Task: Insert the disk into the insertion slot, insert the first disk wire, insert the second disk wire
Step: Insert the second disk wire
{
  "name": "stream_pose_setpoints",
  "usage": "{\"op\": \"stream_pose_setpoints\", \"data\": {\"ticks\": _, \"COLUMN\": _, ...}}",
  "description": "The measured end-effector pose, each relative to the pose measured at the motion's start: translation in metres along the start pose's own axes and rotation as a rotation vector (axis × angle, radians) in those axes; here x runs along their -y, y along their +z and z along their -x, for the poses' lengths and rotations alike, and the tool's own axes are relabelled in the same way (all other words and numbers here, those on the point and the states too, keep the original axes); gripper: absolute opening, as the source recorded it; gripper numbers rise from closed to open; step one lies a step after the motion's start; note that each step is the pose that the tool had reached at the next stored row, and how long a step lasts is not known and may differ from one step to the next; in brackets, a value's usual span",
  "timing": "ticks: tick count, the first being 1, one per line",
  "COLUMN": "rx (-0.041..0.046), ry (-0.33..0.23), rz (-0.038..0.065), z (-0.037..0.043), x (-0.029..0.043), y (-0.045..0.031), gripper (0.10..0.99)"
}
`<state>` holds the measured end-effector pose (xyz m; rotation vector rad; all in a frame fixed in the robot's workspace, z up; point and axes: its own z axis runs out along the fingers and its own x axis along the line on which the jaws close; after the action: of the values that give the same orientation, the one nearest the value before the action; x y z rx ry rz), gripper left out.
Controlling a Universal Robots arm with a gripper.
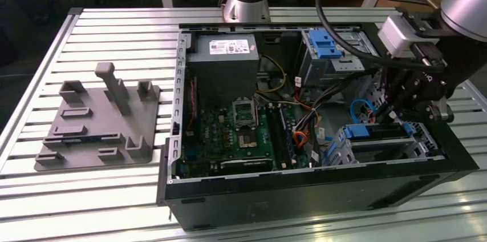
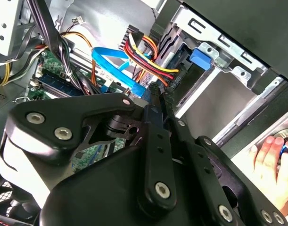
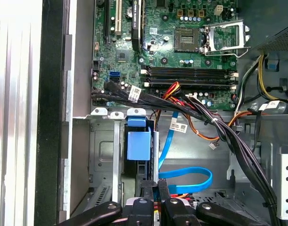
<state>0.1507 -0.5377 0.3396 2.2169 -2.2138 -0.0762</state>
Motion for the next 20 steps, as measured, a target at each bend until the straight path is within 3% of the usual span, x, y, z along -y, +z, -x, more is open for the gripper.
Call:
{"op": "stream_pose_setpoints", "data": {"ticks": 6, "rx": 0.0149, "ry": -0.001, "rz": 0.000, "z": -0.0033, "x": 0.0001, "y": 0.0005, "gripper": 0.161}}
{"op": "stream_pose_setpoints", "data": {"ticks": 20, "rx": 0.0153, "ry": 0.000, "rz": 0.000, "z": -0.0060, "x": 0.0008, "y": 0.0005, "gripper": 0.161}}
